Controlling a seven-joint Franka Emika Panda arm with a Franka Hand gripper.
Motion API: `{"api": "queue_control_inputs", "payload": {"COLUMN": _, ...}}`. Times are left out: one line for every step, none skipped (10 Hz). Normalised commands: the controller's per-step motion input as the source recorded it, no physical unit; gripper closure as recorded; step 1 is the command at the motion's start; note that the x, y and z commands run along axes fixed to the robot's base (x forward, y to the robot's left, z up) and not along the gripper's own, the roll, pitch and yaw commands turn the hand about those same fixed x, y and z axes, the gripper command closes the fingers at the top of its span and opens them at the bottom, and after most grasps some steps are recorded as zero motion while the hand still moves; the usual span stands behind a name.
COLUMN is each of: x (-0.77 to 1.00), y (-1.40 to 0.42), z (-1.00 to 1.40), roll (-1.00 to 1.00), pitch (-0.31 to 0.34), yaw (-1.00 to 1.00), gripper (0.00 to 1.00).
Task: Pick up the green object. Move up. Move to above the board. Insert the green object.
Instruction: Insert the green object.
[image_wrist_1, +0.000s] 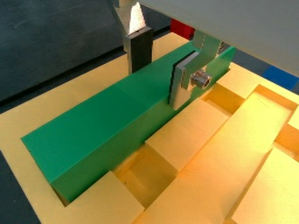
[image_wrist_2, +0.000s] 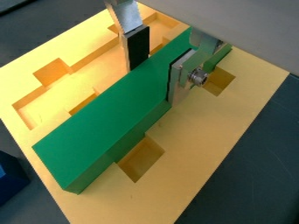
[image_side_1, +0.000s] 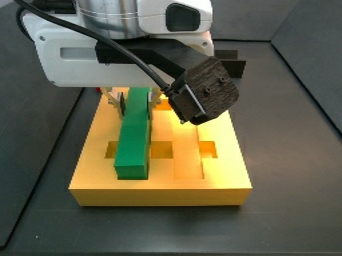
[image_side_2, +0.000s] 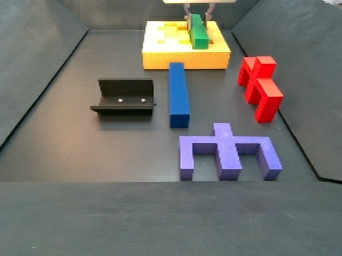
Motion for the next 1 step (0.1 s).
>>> {"api": "queue_control_inputs", "payload": {"x": 0.00, "y": 0.00, "z": 0.00, "roll": 0.00, "pitch": 0.000, "yaw": 0.00, "gripper": 1.00}}
